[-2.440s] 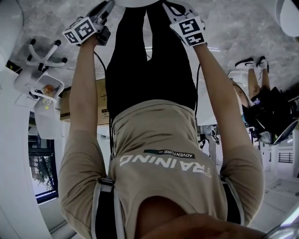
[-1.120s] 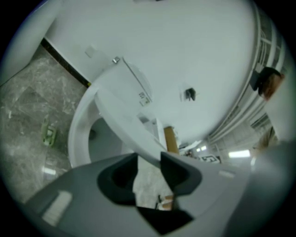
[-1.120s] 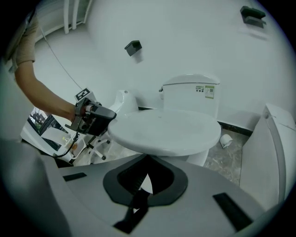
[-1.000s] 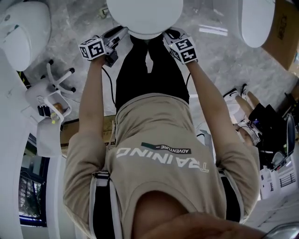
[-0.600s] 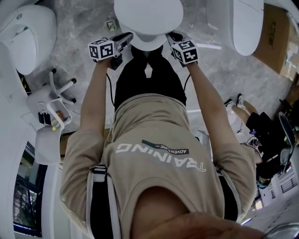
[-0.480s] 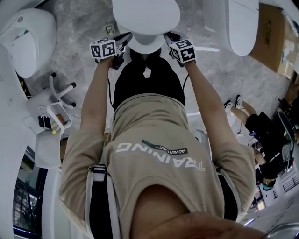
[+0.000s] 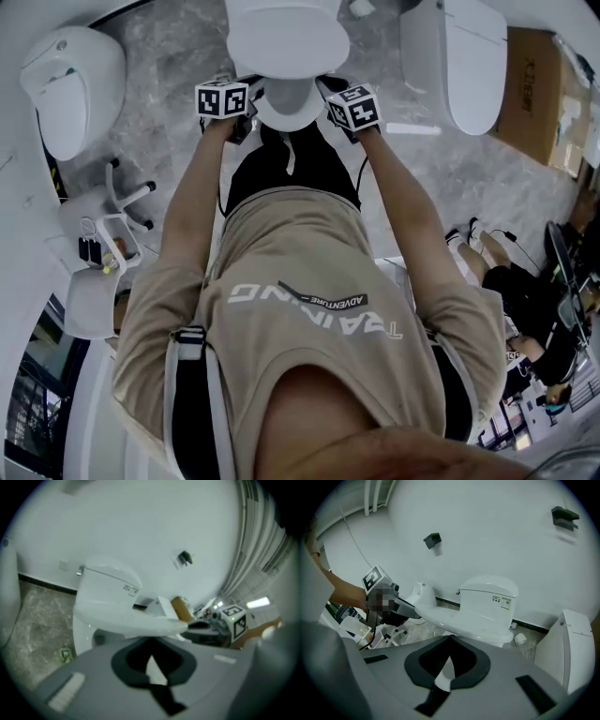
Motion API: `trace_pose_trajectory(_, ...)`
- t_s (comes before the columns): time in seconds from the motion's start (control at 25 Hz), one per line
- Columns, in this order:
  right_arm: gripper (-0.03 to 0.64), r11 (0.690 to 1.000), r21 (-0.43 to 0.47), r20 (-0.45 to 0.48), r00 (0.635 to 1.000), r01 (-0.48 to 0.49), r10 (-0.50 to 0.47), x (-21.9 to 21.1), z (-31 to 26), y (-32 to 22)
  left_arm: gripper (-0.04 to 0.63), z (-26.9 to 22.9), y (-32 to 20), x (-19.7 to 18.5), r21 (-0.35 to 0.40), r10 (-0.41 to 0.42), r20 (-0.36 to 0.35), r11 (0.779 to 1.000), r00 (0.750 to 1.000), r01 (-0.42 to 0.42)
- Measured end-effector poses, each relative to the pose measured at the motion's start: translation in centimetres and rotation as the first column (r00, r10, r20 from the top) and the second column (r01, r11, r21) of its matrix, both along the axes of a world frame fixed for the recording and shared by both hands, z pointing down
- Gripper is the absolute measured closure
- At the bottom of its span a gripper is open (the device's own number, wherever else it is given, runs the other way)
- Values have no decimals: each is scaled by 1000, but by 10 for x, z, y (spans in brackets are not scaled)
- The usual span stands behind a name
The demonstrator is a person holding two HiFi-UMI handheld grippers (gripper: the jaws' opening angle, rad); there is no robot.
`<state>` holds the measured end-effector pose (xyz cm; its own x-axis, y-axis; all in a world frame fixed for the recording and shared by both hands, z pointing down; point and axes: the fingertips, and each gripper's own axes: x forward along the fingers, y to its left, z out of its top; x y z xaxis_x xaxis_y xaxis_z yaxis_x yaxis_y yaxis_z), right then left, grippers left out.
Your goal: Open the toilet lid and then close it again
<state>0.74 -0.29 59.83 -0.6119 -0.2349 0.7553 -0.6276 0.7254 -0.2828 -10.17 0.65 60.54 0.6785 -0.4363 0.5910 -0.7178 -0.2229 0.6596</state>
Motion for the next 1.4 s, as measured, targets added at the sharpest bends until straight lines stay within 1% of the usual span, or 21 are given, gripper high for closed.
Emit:
trace_pose_trajectory(0.08, 607, 1000, 4, 9, 1000, 28, -28, -2, -5, -5, 592, -5, -6, 2, -7, 0, 40, 1000, 999, 0)
trace_pose_trajectory(0.2, 607, 997, 17, 7, 997, 76, -77, -1, -11, -19, 592, -15, -20, 6, -11, -25, 73, 1000, 997, 25)
trace_pose_trajectory(0.4, 607, 989, 33, 37, 989, 143, -145, -3, -24, -44, 592, -39, -42, 8, -8, -113, 61, 993, 992, 114)
trace_pose_trajectory(0.68, 607, 986, 58, 82, 984, 155, -159, -12, -35, -86, 592, -63, -85, 3, 20, -199, 77, 980, 977, 198)
trace_pose_trajectory(0.88, 607, 987, 59, 90, 984, 152, -156, -23, -40, -112, 591, -71, -112, -7, 22, -188, 117, 982, 975, 187)
trace_pose_trajectory(1.0, 607, 985, 73, 75, 984, 156, -162, -28, -45, -129, 592, -74, -130, -12, 32, -185, 125, 983, 975, 182)
trace_pose_trajectory(1.12, 607, 984, 96, 48, 986, 152, -157, -32, -51, -145, 592, -78, -147, -16, 46, -176, 104, 984, 979, 172)
trace_pose_trajectory(1.28, 607, 992, 94, 36, 996, 82, -85, -36, -62, -174, 592, -81, -174, -19, 57, -170, 68, 984, 983, 166)
trace_pose_trajectory(1.4, 607, 998, 60, 45, 999, 27, -29, -43, -68, -188, 591, -81, -186, -27, 40, -180, 55, 983, 982, 178)
